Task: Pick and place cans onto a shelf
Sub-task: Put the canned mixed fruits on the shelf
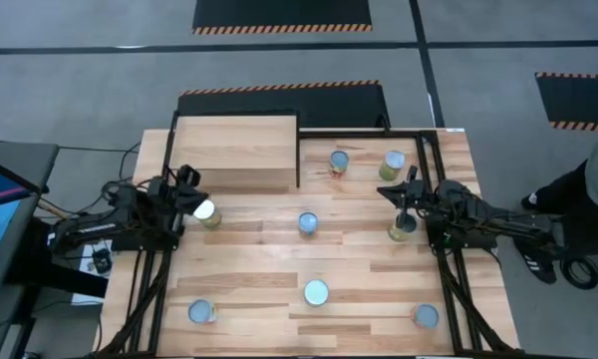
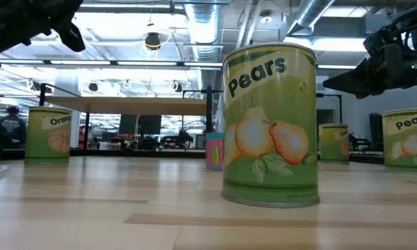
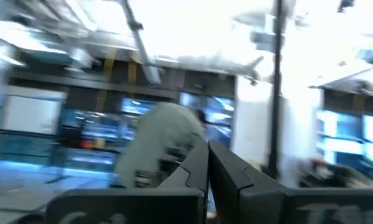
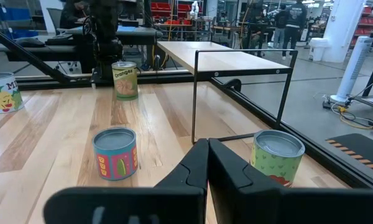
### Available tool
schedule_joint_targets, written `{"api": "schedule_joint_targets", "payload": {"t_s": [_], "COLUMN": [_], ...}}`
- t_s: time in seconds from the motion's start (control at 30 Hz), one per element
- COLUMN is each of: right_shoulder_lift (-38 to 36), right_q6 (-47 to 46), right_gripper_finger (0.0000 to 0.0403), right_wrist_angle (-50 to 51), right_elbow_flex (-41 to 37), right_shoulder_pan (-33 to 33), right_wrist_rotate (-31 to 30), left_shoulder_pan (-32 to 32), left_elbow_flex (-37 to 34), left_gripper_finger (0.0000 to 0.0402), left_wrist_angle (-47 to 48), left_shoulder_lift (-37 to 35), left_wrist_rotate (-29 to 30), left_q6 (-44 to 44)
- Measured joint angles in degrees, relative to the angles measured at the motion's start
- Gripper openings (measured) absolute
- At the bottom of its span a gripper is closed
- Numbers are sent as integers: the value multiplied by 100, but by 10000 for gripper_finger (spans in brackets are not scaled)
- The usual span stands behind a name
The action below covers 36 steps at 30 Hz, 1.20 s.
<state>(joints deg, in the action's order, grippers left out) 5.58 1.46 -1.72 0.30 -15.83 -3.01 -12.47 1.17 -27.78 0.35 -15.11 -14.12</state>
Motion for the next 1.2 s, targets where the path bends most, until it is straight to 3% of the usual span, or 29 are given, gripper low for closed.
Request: {"api": "schedule_joint_targets", "payload": {"t_s": [0.2,0.5,0.67,0.83,1.0,1.2], "right_shoulder_lift": [0,2,2,2,1,2], "right_q6": [-1,1,1,1,0,1], "right_gripper_finger": [33,33,33,33,33,33], "right_wrist_angle": [-1,1,0,-1,-1,-3], "right_elbow_flex": [0,0,0,0,-1,-2], "right_shoulder_pan": [1,1,1,0,-1,1], "right_wrist_rotate": [0,-2,0,0,0,-2], "left_shoulder_pan": [10,532,1188,1880,2523,3537], "left_elbow_flex": [430,1641,2729,3844,4820,5359], "left_gripper_finger": [0,0,0,0,0,10], "left_wrist_angle": [36,566,1988,3737,5669,6849], "left_shoulder_lift": [552,2692,3738,4480,5094,5692], "left_wrist_rotate": [-138,-267,-95,655,1404,1774], "left_q6": [-155,470,1004,1279,723,-193]}}
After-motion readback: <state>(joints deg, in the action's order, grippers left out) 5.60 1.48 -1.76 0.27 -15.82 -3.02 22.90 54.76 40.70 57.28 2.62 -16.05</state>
